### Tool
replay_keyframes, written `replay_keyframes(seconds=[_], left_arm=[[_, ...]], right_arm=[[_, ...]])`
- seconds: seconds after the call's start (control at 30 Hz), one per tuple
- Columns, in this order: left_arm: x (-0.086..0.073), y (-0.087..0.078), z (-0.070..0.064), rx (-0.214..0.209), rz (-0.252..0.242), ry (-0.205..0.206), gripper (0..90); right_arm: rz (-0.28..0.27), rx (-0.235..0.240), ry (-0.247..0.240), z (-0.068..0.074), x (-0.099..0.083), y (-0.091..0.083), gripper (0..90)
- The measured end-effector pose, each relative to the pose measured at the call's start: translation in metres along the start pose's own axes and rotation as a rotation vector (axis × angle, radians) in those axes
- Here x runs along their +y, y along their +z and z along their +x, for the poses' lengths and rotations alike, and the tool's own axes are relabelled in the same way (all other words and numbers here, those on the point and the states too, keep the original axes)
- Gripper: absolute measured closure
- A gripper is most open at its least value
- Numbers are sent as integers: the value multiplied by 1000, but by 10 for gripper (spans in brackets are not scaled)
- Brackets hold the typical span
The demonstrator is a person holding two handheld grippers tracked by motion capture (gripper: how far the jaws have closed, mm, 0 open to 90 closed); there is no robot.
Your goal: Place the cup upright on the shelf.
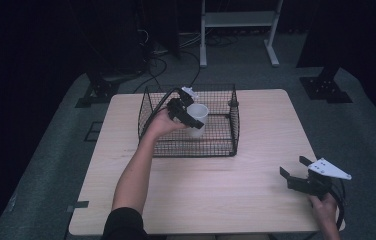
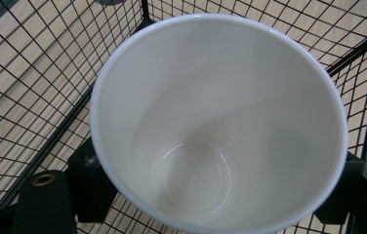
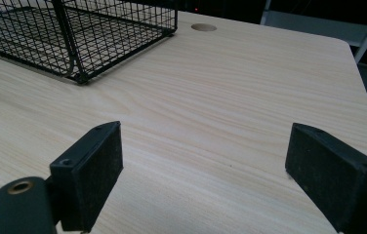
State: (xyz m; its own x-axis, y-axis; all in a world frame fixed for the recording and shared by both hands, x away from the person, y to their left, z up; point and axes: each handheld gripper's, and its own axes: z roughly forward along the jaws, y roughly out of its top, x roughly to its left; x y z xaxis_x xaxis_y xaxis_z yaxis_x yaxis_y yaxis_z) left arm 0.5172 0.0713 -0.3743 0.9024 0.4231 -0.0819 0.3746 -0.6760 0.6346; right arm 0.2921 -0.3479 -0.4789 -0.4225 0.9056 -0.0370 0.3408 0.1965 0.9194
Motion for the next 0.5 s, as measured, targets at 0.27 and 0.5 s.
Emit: replay_keyframes(seconds=[0.27, 0.5], left_arm=[[-4, 9, 5, 2, 29, -10, 211], [-5, 19, 8, -2, 54, -21, 211]], right_arm=[[1, -1, 0, 0, 0, 0, 131], [0, -3, -1, 0, 0, 0, 131]])
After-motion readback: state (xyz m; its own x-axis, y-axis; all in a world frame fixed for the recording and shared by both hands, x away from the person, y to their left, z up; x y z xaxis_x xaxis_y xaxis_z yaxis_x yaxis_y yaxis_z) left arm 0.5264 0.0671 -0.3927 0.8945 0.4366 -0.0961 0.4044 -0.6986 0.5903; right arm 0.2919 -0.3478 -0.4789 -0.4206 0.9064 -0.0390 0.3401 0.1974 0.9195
